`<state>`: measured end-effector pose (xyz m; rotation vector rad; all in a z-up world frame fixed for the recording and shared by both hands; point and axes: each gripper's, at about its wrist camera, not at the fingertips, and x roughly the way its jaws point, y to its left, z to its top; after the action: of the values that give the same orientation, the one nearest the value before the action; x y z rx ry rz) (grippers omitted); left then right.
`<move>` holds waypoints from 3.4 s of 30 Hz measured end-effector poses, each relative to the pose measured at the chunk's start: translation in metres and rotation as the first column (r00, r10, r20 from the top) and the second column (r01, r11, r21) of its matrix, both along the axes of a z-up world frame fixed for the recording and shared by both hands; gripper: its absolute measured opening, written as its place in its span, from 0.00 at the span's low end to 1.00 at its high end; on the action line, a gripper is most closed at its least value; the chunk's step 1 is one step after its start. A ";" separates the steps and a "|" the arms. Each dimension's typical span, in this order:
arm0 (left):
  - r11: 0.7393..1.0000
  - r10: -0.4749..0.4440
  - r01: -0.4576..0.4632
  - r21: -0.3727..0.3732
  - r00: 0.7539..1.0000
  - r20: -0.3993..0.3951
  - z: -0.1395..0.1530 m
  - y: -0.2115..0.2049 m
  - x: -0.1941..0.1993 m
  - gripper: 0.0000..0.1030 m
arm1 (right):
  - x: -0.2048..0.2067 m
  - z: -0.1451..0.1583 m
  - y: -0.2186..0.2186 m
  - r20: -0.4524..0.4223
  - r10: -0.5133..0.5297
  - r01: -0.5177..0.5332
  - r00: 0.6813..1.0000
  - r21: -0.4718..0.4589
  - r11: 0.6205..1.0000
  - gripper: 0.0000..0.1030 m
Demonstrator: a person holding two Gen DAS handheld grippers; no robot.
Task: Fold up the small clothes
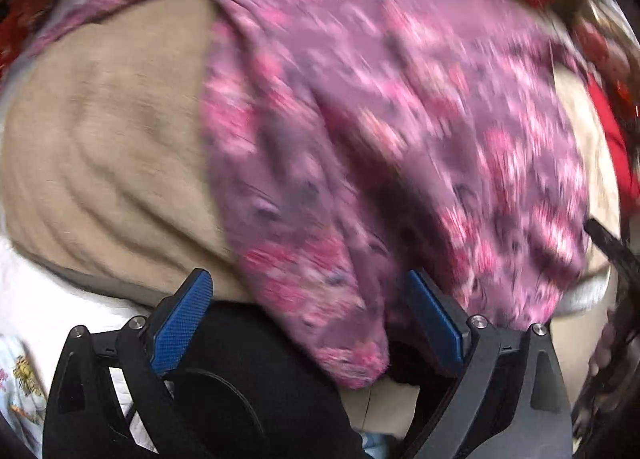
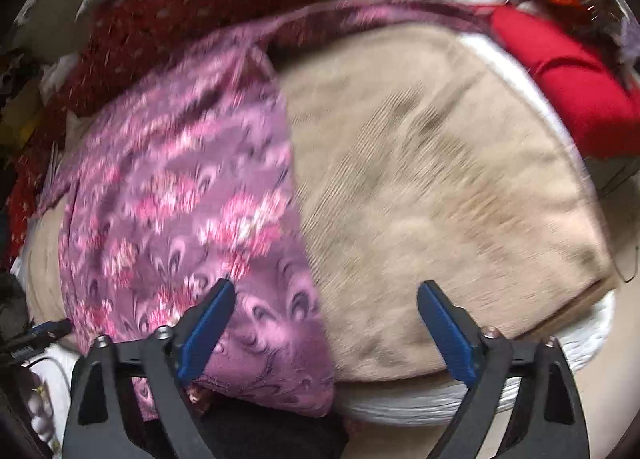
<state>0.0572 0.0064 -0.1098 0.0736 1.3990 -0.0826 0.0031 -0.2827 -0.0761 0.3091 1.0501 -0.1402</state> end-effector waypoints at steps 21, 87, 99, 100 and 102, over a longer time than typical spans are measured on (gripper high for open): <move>0.943 0.284 -0.302 -0.141 0.949 -0.135 0.020 0.145 -0.073 0.05 | -0.065 0.015 -0.039 0.124 -0.009 -0.028 0.992 0.297 0.954 0.03; 0.996 0.016 0.006 -0.093 0.973 0.230 0.023 -0.008 0.162 0.71 | 0.094 -0.022 -0.332 0.111 -0.802 0.600 0.587 0.605 0.523 0.07; 0.960 0.132 -0.096 -0.262 0.984 0.123 0.011 0.029 0.174 0.71 | 0.187 0.077 -0.144 0.369 -0.275 0.092 0.888 0.443 0.892 0.07; 0.955 0.134 -0.098 -0.278 0.984 0.114 0.012 0.034 0.173 0.71 | 0.194 0.077 -0.124 0.366 -0.239 0.059 0.899 0.439 0.897 0.07; 0.945 0.144 -0.106 -0.308 0.984 0.103 0.014 0.048 0.172 0.71 | 0.209 0.077 -0.080 0.358 -0.162 -0.011 0.919 0.434 0.901 0.07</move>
<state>0.2290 0.0544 -0.0954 -0.2613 1.2490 -0.1821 0.2119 -0.3627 0.0008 0.7507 0.6626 0.0859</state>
